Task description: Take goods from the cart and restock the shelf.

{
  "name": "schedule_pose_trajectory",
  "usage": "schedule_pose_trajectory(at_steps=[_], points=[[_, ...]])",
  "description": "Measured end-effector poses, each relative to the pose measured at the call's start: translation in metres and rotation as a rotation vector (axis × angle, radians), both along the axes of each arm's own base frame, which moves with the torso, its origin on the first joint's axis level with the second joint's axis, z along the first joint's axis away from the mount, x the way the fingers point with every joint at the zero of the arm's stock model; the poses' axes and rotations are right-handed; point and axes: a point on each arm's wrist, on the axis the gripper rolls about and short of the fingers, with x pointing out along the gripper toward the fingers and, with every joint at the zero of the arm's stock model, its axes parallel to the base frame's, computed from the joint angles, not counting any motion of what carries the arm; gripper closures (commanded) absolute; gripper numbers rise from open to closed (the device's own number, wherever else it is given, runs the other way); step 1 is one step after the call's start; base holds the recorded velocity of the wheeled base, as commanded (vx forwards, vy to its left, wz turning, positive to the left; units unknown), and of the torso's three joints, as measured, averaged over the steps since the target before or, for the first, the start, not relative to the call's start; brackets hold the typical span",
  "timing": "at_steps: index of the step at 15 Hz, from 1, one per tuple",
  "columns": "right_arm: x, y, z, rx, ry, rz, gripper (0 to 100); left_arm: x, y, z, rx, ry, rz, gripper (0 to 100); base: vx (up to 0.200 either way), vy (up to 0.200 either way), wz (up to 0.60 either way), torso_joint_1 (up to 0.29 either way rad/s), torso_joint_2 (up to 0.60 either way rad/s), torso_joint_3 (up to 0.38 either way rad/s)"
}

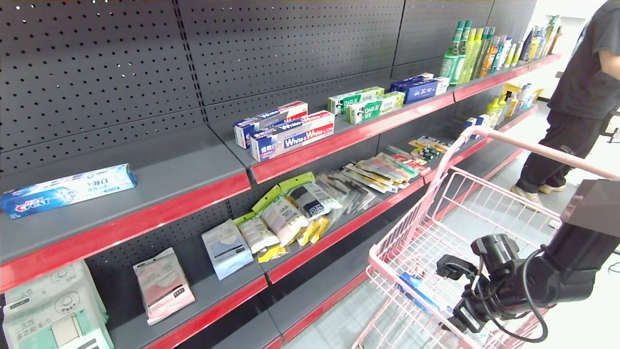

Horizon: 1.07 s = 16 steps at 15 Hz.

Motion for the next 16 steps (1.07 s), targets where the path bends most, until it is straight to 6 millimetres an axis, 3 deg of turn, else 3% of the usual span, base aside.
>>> schedule_pose_trajectory(at_steps=[16], points=[[0.010, 0.003, -0.024, -0.023, -0.038, 0.001, 0, 0.000, 0.000, 0.000, -0.001, 0.000, 0.000, 0, 0.000, 0.000, 0.00, 0.000, 0.00, 0.000]])
